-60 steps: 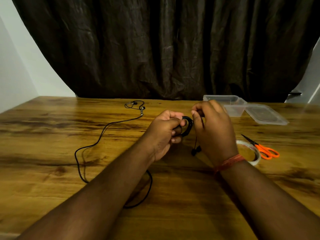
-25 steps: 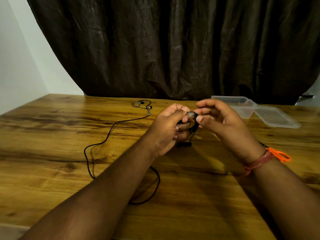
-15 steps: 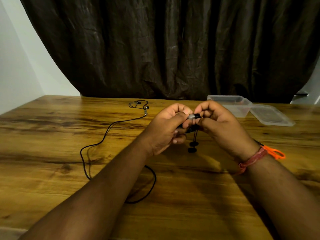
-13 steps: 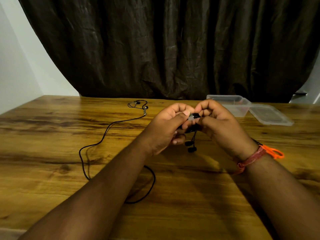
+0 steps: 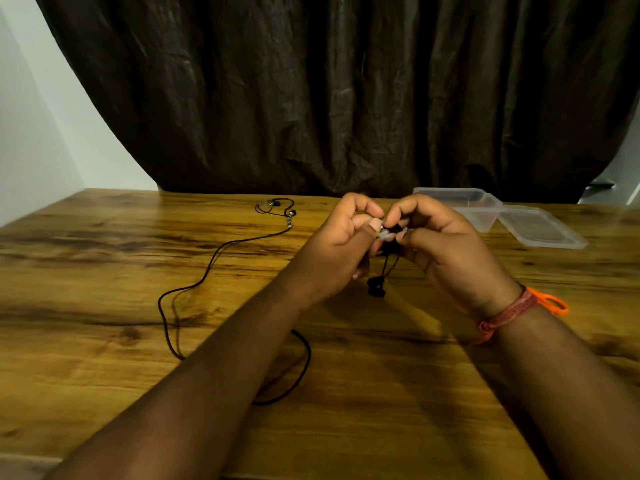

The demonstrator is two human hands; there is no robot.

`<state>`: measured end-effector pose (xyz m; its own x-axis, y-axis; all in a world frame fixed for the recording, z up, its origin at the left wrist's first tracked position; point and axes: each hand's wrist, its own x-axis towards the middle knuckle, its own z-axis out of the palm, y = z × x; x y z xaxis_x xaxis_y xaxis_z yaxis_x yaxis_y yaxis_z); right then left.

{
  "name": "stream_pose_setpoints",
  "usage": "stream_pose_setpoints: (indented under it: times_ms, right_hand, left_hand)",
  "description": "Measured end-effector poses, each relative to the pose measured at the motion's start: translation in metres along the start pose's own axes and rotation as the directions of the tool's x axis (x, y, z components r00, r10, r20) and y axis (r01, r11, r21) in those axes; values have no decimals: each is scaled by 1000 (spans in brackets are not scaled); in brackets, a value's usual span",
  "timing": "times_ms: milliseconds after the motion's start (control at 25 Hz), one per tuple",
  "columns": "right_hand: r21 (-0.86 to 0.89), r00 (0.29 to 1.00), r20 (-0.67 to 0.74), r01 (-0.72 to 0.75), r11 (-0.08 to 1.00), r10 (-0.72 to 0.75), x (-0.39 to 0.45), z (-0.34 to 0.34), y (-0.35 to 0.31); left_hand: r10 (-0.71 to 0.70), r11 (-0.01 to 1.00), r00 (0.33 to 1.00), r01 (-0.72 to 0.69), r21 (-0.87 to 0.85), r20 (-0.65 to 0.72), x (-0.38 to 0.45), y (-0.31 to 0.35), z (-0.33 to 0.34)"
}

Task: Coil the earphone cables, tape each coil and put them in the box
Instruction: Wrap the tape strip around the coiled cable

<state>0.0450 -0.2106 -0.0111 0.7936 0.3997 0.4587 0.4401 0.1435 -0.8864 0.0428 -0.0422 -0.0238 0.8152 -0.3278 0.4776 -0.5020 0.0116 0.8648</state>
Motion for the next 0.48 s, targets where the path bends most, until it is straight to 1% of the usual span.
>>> stream_pose_setpoints:
  times_ms: [120,160,320,480]
  right_hand:
    - [-242,998,-18,55,969,-61,-3,-5,-2]
    - [-297,997,-19,65,953,-74,-3,-4,-2]
    - [-353,996,-29,73,933,-89,-5,1,-1]
    - [-504,987,-27,123,855,-157,-4,0,-1]
  left_hand:
    - [6,1000,1000,-6,11,-14,-1,-3,0]
    - [3,1000,1000,-2,15,-23,0,-3,0]
    - [11,999,999,-9,37,-41,1,-6,-2]
    - [21,997,998,-16,76,-67,2,-8,-3]
